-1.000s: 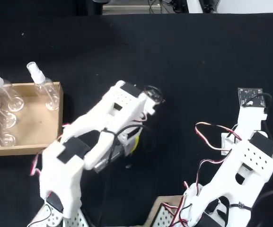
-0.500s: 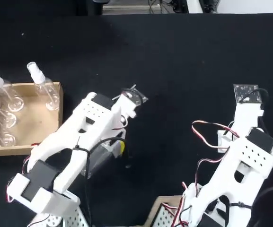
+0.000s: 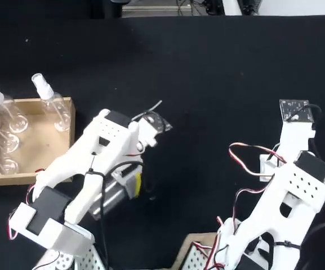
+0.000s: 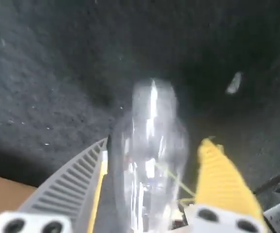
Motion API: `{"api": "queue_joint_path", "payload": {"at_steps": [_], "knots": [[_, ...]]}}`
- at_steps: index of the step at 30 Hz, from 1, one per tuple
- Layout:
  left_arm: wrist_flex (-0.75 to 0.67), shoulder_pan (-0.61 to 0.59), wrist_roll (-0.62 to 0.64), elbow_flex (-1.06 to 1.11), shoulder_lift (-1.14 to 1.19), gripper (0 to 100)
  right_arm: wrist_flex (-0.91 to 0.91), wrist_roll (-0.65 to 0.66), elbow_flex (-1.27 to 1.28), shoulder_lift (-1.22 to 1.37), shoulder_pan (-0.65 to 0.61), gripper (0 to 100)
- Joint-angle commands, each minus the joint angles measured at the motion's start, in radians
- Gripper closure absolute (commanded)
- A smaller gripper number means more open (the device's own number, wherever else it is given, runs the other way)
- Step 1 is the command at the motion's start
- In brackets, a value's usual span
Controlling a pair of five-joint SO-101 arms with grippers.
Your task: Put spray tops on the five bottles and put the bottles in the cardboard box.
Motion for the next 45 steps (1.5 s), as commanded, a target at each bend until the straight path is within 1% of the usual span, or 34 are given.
{"api": "queue_joint_path", "payload": {"at_steps": [1, 3, 9, 13, 17, 19, 23, 24, 28, 29, 31, 34, 35, 36, 38, 40, 42, 43, 45], "knots": [[-0.006, -0.007, -0.017, -0.042, -0.003, 69, 0.008, -0.005, -0.058, -0.042, -0.011, 82.8], [-0.025, -0.010, -0.014, -0.045, -0.003, 69, 0.008, -0.003, -0.058, -0.042, -0.011, 82.8], [0.014, -0.008, -0.018, -0.028, -0.005, 69, 0.008, -0.003, -0.056, -0.042, -0.009, 82.8], [-0.057, -0.005, -0.008, 0.033, -0.003, 69, 0.008, -0.006, -0.056, -0.042, -0.011, 82.8], [-0.140, -0.010, 0.049, 0.079, -0.005, 69, 0.008, -0.006, -0.056, -0.042, -0.011, 82.8], [-0.150, -0.004, 0.071, 0.079, -0.005, 69, 0.008, -0.011, -0.058, -0.042, -0.012, 82.8], [-0.146, -0.008, 0.068, 0.101, -0.003, 70, 0.008, -0.011, -0.059, -0.042, -0.014, 82.8], [-0.149, -0.010, 0.068, 0.117, -0.003, 71, 0.008, -0.011, -0.061, -0.042, -0.012, 82.8], [-0.144, -0.002, 0.071, 0.148, -0.005, 83, 0.008, -0.011, -0.062, -0.042, -0.017, 82.8], [-0.143, -0.002, 0.071, 0.148, -0.005, 83, 0.008, -0.011, -0.062, -0.042, -0.018, 82.8], [-0.140, -0.007, 0.069, 0.145, -0.005, 80, 0.008, -0.011, -0.062, -0.042, -0.018, 82.8], [-0.137, -0.008, 0.072, 0.143, -0.005, 70, 0.008, -0.011, -0.062, -0.042, -0.015, 82.8], [-0.137, -0.007, 0.072, 0.143, -0.008, 70, 0.008, -0.011, -0.062, -0.042, -0.015, 82.8], [-0.138, -0.005, 0.072, 0.143, -0.012, 71, 0.008, -0.011, -0.062, -0.042, -0.015, 82.8], [-0.137, 0.004, 0.074, 0.140, -0.015, 77, 0.008, -0.011, -0.062, -0.042, -0.017, 82.8], [-0.117, 0.027, 0.078, 0.116, -0.017, 87, 0.008, -0.012, -0.062, -0.042, -0.018, 82.8], [-0.071, 0.047, 0.121, 0.073, -0.020, 97, 0.002, -0.046, -0.065, -0.042, -0.028, 82.8], [-0.043, 0.048, 0.133, 0.048, -0.031, 97, 0.003, -0.068, -0.074, -0.042, -0.046, 82.8], [-0.002, 0.044, 0.141, 0.015, -0.078, 96, 0.008, -0.101, -0.102, -0.036, -0.089, 82.8]]}}
